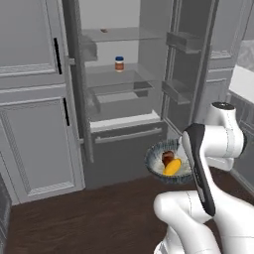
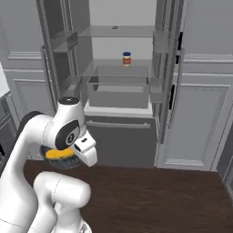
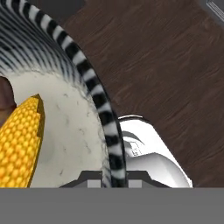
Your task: Pick the chicken drumstick and corn from their plates and place them in the bowl. Then put the bowl in the fridge.
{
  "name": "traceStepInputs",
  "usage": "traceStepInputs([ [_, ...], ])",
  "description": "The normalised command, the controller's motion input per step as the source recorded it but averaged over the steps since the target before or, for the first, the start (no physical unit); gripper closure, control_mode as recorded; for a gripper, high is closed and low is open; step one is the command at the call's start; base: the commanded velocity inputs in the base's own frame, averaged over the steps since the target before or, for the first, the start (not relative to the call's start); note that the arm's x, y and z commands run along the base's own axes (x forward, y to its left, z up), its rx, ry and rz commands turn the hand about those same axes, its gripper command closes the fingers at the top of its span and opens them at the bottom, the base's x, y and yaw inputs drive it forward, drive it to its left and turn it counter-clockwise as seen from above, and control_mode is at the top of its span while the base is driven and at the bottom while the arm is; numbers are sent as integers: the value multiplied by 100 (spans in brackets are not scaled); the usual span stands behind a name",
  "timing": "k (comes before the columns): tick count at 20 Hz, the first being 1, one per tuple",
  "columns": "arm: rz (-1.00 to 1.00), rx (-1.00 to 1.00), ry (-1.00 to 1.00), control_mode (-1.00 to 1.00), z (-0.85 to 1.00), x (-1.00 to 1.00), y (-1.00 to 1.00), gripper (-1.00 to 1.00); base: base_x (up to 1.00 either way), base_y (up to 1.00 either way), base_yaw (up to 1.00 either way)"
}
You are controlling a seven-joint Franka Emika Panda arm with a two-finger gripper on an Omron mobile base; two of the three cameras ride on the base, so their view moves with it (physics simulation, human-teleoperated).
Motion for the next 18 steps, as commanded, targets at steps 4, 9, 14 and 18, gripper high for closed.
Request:
traceStepInputs([
  [4,0,0,0,100,0,0,0,100,90,-48,30],
  [9,0,0,0,100,0,0,0,100,87,-48,5],
  [14,0,0,0,100,0,0,0,100,100,-9,1],
  [18,0,0,0,100,0,0,0,100,85,-5,0],
])
